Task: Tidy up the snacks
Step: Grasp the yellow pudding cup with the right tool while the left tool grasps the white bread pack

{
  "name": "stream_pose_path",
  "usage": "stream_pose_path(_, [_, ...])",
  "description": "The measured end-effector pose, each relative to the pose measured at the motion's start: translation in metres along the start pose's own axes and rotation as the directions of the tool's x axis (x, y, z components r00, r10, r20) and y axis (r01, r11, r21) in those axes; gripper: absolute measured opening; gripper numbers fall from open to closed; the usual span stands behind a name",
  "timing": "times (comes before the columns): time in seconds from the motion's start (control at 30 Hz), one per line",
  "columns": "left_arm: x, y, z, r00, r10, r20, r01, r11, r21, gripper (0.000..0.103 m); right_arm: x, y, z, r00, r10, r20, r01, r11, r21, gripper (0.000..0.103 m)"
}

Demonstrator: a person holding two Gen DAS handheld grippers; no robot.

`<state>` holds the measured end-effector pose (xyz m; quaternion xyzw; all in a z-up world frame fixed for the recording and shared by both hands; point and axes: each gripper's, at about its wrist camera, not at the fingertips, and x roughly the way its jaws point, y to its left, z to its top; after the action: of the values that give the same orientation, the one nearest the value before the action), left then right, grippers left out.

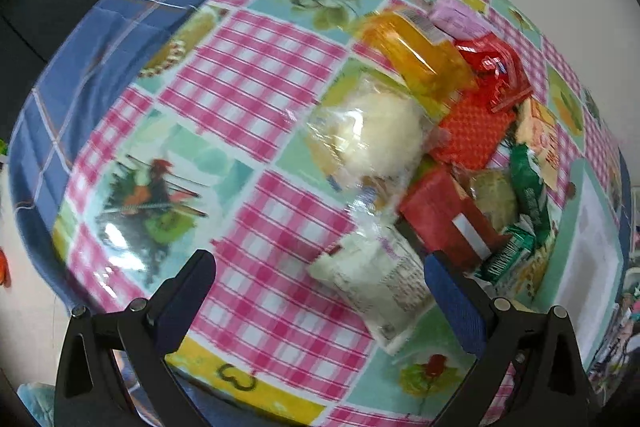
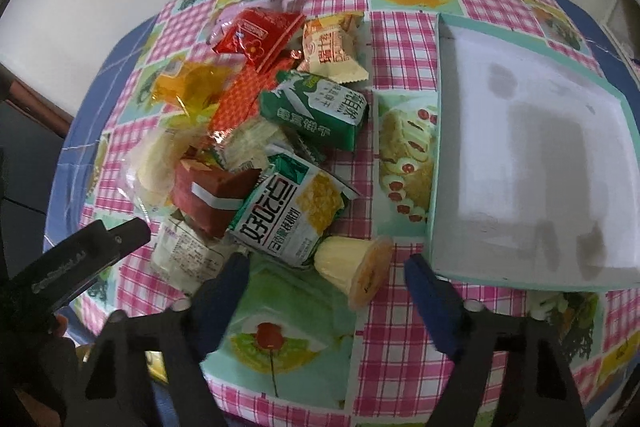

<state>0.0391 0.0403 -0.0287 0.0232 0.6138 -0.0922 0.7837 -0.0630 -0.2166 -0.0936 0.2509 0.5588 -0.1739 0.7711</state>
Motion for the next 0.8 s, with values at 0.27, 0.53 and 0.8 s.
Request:
stream_pose_path(0.27, [0.026, -0.025, -0.001, 0.998, 0.000, -0.065, 0.003, 0.999, 0.040, 0.103, 0.014, -0.001, 0.003, 0.999, -0.027, -0.034, 0.026, 1.000, -0.016, 0.062])
stream_pose_path(0.53, [0.070, -0.049, 0.001, 0.994, 0.053, -0.095, -0.047, 0.997, 0.067, 0.102, 0.018, 0.004, 0.004, 0.998, -0.049, -0.039, 0.047, 0.998, -0.051, 0.058])
stream_pose_path(0.8, [0.102, -0.039, 0.003, 0.990, 0.067, -0.122, -0.065, 0.998, 0.022, 0.102, 0.020, 0.006, -0.002, 0.994, -0.080, -0.069, 0.076, 0.995, -0.063, 0.047])
